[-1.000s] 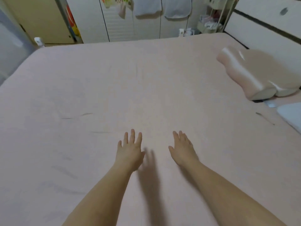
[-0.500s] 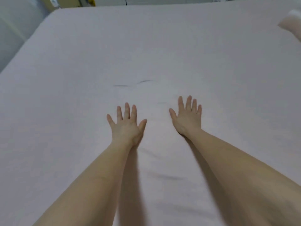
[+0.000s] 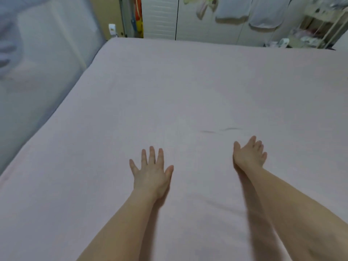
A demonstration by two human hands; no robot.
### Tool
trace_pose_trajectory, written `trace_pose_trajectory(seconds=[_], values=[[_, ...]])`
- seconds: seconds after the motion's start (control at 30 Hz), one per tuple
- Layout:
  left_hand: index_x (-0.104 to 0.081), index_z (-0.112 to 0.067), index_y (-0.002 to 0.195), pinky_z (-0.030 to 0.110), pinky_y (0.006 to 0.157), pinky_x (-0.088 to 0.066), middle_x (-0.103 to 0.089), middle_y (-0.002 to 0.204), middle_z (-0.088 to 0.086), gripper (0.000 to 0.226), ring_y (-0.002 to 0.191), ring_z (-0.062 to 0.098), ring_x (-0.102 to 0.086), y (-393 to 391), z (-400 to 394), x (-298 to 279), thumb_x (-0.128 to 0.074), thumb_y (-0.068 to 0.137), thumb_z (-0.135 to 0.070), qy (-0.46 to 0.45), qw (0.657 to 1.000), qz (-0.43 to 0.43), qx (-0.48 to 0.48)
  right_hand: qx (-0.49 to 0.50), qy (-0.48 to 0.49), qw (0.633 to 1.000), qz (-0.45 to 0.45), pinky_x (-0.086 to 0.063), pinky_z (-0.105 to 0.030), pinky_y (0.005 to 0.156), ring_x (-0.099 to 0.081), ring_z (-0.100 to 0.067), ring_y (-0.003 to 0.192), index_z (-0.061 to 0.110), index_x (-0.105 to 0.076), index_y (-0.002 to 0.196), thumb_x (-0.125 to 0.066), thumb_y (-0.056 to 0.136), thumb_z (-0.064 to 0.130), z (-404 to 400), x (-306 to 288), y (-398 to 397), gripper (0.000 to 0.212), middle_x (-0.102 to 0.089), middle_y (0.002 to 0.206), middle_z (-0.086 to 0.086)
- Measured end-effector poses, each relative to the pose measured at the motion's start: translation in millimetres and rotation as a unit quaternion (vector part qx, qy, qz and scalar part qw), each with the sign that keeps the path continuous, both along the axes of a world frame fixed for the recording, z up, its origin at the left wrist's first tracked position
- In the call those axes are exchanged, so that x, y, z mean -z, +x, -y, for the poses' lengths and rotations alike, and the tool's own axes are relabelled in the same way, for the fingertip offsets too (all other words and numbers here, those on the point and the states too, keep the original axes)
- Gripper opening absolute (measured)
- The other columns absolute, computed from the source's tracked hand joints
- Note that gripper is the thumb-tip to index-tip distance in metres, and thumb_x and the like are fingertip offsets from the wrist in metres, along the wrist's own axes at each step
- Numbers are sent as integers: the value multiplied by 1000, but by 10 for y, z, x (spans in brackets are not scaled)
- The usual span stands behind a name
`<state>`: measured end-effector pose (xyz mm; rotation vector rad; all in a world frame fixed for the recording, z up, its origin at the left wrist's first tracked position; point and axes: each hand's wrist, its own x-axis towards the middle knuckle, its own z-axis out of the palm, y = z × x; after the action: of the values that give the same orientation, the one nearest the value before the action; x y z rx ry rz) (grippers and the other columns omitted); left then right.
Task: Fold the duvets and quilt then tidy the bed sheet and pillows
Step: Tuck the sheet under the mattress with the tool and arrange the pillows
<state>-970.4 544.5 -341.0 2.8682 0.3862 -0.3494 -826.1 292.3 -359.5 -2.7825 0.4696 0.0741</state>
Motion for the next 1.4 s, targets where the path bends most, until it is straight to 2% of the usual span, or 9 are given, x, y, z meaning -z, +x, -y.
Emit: trace_pose_trajectory(seconds=[0.13, 0.33, 0.43, 0.5, 0.63, 1.0, 1.17, 1.23, 1.4], values=[[7, -21, 154, 56, 115, 6, 15, 160, 2, 65, 147, 26, 16, 135, -134, 83, -14, 100, -52, 31, 999, 23, 25, -9, -72, 997, -24, -1, -48, 118, -2, -35, 146, 12, -4, 153, -23, 97, 56, -249, 52, 247, 74, -3, 158, -21], [3, -15, 154, 48, 119, 1, 9, 161, 7, 65, 148, 28, 8, 57, -520, 214, -14, 101, -47, 47, 994, 44, -85, -549, -2, 835, 41, -4, -31, 120, -9, -17, 147, 20, -19, 153, -34, 100, 43, -1482, 0, -77, 59, -13, 160, -2], [3, -15, 154, 50, 119, 1, 10, 161, 8, 65, 148, 30, 9, -76, -626, 158, -15, 101, -47, 38, 994, 34, -96, -287, -34, 947, 141, -7, -39, 119, -15, -27, 146, 10, -25, 150, -27, 98, 43, -1129, 59, 153, 62, -22, 157, -14], [6, -19, 154, 51, 118, 3, 12, 161, 4, 65, 148, 28, 12, -144, -729, 123, -14, 100, -50, 44, 997, 28, -57, -81, -21, 995, 49, -2, -44, 118, -7, -33, 147, 10, -13, 153, -27, 98, 48, -798, 20, 268, 68, -11, 158, -21], [8, -23, 153, 49, 118, 8, 12, 161, -1, 63, 148, 23, 13, -356, -910, 204, -9, 99, -51, 67, 995, 55, -43, -179, -57, 982, -12, 7, -47, 118, 7, -33, 147, 20, 0, 154, -15, 98, 56, -1233, 27, 27, 68, 6, 159, -18], [14, -26, 152, 63, 113, 7, 18, 160, -1, 64, 146, 31, 16, -2088, -1171, 214, -4, 97, -54, 54, 976, -20, -208, -632, -65, 772, 26, 4, -41, 120, 8, -22, 148, 20, -5, 154, -17, 96, 60, -2168, 181, -2567, 71, 2, 161, -8], [8, -21, 154, 65, 112, -2, 14, 161, 3, 63, 146, 38, 9, -2788, -975, -86, -12, 100, -49, 41, 954, -122, -271, -818, -23, 575, 11, -4, -40, 120, -1, -22, 148, 12, -14, 153, -34, 98, 50, -1382, 79, -3844, 70, -7, 160, -9], [4, -17, 154, 64, 113, -1, 11, 161, 8, 65, 147, 37, 7, -2771, -739, -214, -15, 101, -48, 77, 970, -122, -194, -806, -18, 592, 20, -6, -37, 120, -3, -21, 148, 13, -18, 153, -36, 98, 48, -967, -29, -3764, 68, -9, 160, -8], [3, -19, 154, 56, 117, -2, 10, 161, 6, 66, 148, 30, 8, -2165, 606, -406, -24, 101, -48, 40, 997, -42, 56, -612, -84, 786, 16, -14, -38, 118, -18, -22, 146, 14, -26, 150, -30, 97, 49, 506, -324, -2947, 64, -19, 158, -10]])
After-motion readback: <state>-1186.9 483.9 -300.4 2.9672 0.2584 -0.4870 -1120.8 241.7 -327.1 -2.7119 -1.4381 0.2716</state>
